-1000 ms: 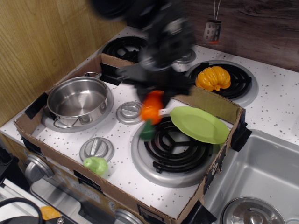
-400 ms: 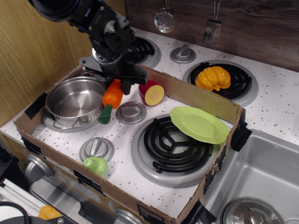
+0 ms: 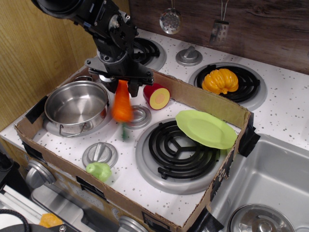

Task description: Take carrot off plate

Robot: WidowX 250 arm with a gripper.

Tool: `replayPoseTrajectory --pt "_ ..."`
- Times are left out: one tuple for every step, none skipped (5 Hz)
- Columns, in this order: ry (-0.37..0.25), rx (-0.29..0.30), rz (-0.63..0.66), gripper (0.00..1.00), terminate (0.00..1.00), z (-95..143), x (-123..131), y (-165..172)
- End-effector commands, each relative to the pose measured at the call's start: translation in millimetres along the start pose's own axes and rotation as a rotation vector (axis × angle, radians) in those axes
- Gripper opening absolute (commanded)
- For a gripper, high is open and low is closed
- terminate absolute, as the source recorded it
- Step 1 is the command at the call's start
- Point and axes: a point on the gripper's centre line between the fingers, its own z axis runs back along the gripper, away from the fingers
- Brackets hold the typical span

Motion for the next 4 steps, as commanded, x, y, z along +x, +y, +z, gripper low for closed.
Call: replayPoseTrajectory --pt "-0.043 0.02 -0.005 1.0 0.0 14 19 0" --pt "-0.03 0.045 -0.038 1.0 0.0 25 26 -5" --pt "-0.006 0.039 -0.042 1.0 0.0 38 34 -13" --pt "0.007 0.022 -0.027 1.0 0.0 47 34 -22"
